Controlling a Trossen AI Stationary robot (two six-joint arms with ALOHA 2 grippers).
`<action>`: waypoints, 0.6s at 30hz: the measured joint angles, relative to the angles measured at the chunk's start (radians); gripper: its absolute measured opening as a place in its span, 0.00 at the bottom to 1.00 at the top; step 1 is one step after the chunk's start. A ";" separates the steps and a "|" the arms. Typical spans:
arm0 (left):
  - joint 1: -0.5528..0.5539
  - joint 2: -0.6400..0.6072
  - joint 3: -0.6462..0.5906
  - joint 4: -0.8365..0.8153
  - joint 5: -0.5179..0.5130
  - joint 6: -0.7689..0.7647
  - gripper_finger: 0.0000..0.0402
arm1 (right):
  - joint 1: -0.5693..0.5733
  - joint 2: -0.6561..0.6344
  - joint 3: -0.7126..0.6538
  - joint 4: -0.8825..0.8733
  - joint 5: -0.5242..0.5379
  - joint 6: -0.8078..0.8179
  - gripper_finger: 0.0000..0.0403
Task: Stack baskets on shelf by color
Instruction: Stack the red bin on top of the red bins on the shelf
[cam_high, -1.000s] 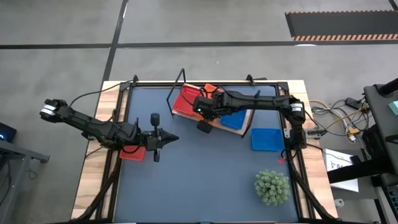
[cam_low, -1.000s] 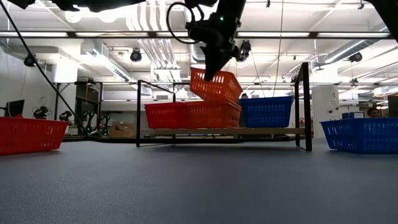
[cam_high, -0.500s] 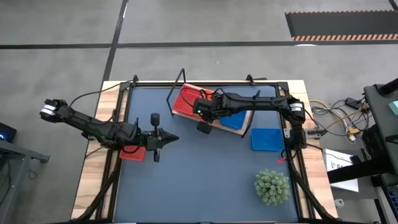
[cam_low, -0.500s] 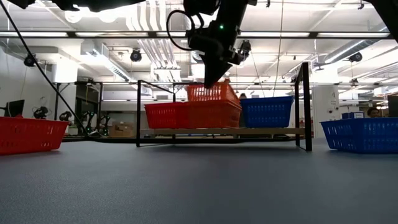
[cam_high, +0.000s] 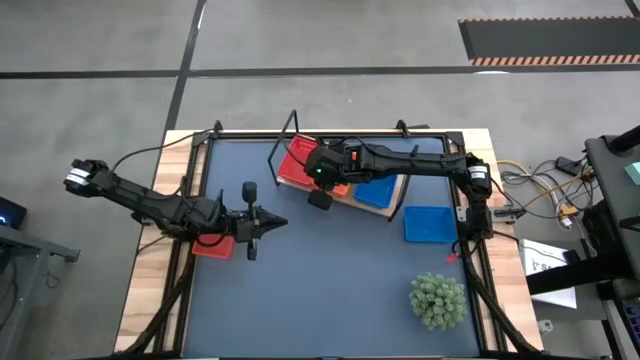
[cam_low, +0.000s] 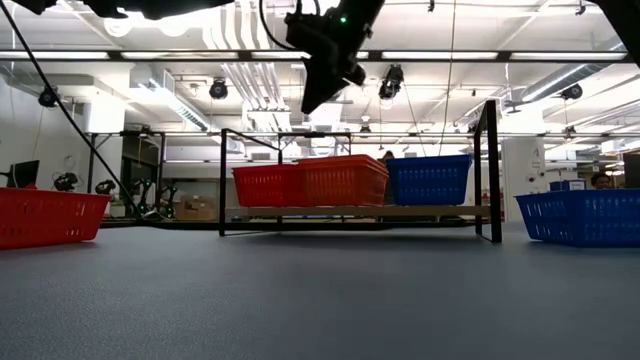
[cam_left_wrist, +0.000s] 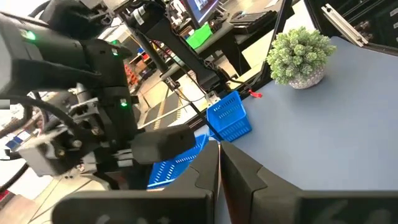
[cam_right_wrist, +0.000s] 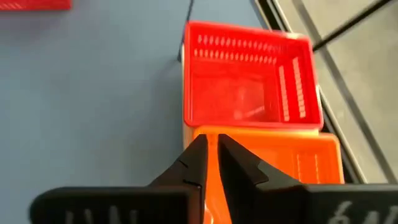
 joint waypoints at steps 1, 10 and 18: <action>0.000 0.000 0.000 -0.002 0.000 0.000 0.00 | 0.000 0.000 -0.001 0.013 -0.002 -0.015 0.07; 0.001 0.000 0.000 -0.003 0.000 0.000 0.00 | 0.095 -0.009 -0.002 0.018 -0.035 -0.113 0.02; 0.001 0.000 0.000 0.001 0.000 0.000 0.00 | 0.269 -0.045 -0.095 0.077 -0.031 -0.093 0.02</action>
